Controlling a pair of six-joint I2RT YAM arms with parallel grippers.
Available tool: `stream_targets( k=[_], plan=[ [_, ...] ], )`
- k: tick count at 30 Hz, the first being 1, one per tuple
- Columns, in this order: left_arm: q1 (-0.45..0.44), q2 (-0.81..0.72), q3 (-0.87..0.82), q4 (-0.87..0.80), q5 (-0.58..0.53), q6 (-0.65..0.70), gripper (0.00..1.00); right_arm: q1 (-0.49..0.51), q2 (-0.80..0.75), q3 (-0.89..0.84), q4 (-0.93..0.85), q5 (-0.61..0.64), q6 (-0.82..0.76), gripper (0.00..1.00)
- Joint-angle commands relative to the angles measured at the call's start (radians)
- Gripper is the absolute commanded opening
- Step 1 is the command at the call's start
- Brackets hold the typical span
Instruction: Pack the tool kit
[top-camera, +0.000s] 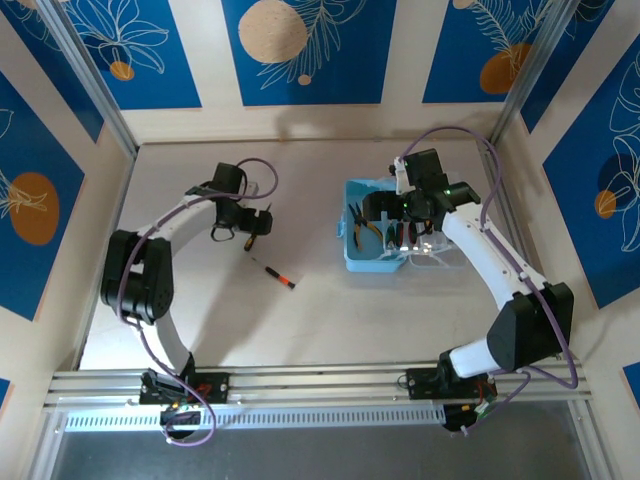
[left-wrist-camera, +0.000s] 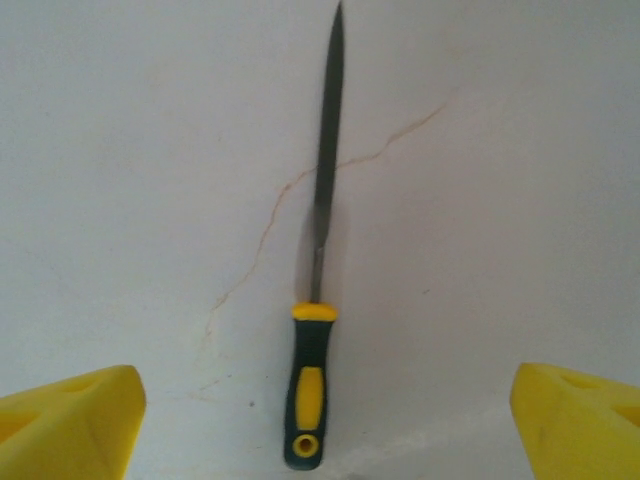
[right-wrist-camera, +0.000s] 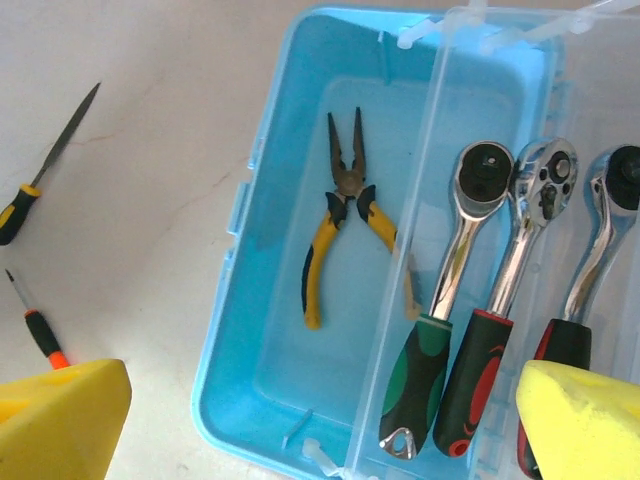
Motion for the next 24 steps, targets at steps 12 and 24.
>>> stream_targets(
  k=[12,24],
  plan=[
    [-0.014,0.137,-0.029,-0.030,-0.006,0.005,0.58,0.008,-0.026,0.007,-0.046,-0.013,-0.009,0.99],
    [-0.032,0.180,0.015,-0.067,-0.018,0.011,0.23,0.005,-0.034,0.018,-0.059,-0.012,-0.015,0.99]
  ],
)
